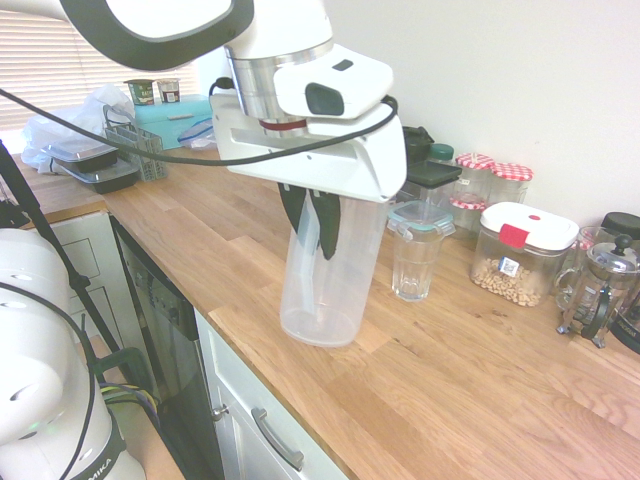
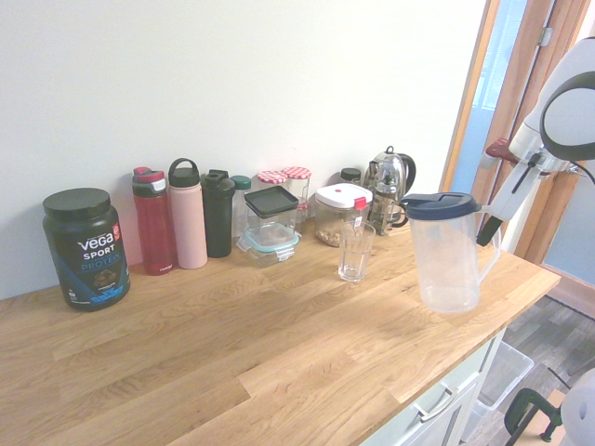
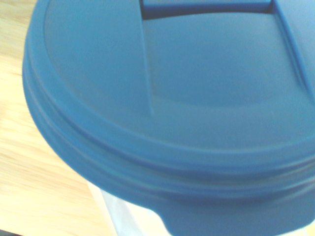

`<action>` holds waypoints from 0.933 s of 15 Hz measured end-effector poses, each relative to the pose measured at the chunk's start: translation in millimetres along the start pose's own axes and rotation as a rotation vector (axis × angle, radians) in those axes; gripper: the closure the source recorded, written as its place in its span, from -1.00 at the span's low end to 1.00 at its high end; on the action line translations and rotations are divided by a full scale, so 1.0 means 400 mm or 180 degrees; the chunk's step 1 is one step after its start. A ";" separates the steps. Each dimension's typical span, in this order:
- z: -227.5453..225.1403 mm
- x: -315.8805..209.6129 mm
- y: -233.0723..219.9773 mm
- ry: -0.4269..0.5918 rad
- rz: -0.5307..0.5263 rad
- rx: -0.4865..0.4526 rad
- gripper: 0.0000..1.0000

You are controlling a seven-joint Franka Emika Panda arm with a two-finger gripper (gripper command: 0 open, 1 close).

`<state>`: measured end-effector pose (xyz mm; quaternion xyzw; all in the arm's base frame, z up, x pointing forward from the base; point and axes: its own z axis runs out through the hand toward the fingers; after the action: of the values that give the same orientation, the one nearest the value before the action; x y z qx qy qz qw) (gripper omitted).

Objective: Pour me some water

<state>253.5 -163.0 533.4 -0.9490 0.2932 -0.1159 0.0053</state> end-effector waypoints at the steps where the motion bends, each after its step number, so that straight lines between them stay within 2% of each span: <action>1: -0.003 0.040 0.009 -0.0034 0.0007 -0.0084 1.00; 4: -0.017 0.165 -0.015 -0.0189 -0.0083 -0.0393 1.00; 7: -0.001 0.244 -0.105 -0.0439 -0.0237 -0.0687 1.00; 10: 0.036 0.283 -0.198 -0.0741 -0.0169 -0.0994 1.00; 14: 0.023 0.296 -0.257 -0.1090 -0.0055 -0.1290 1.00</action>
<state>407.7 -144.4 558.2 -0.9389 0.2971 0.1075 -0.1363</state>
